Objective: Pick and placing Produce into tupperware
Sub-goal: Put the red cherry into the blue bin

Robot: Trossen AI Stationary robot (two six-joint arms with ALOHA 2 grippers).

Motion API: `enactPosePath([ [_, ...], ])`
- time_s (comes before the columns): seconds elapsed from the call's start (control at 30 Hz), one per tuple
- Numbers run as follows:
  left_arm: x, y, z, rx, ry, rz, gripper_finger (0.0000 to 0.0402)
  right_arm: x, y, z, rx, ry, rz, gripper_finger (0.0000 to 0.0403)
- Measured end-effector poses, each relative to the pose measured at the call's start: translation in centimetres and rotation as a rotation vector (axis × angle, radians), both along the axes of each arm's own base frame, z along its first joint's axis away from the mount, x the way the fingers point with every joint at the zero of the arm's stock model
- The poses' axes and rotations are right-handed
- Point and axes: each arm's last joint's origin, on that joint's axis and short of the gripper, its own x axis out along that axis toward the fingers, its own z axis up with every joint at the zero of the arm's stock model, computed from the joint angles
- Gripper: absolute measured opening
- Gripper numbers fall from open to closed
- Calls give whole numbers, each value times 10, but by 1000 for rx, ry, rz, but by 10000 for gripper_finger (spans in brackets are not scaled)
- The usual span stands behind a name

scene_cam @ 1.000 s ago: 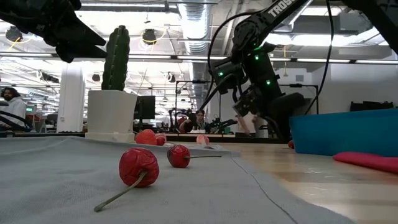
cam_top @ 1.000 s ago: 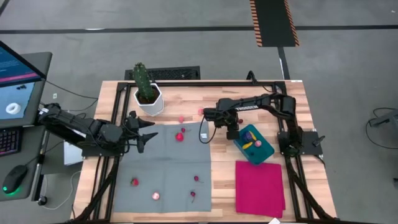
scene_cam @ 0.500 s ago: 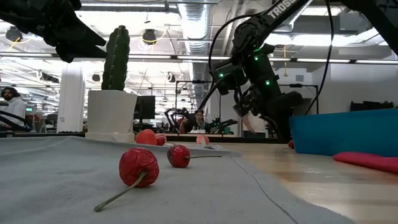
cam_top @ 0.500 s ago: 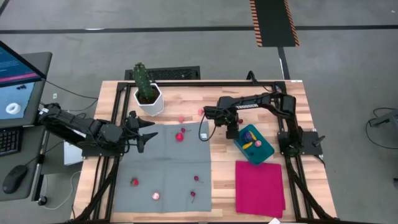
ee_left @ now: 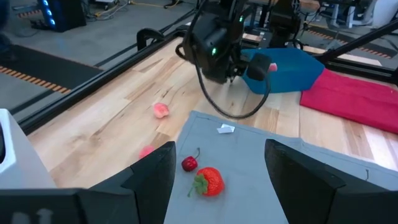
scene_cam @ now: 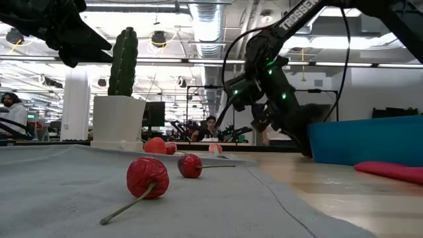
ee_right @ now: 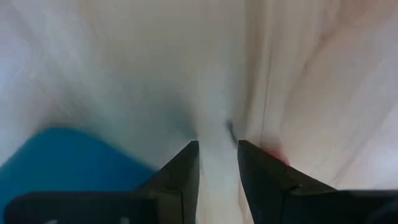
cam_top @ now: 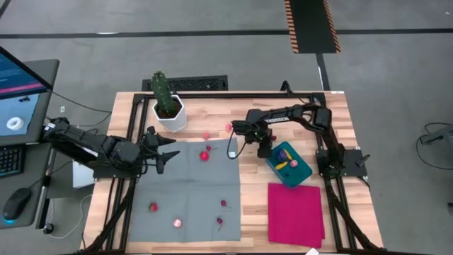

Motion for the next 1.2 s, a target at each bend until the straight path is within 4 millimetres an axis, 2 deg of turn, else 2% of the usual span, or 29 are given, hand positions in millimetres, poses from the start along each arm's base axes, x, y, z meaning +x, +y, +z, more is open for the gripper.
enactPosePath([
  [0.27,0,0,0,1,3,0,236,1,2,-4,2,17,25,121],
  [0.57,3,-1,-3,9,27,1,236,1,1,-3,-27,31,52,20],
  [0.67,4,-2,-4,12,34,1,236,6,-1,1,-54,15,61,13],
  [0.83,5,-2,-4,14,39,1,236,20,-10,20,-82,-60,30,12],
  [1.2,5,-2,-4,3,35,6,236,50,-25,82,-81,-292,-89,11],
])
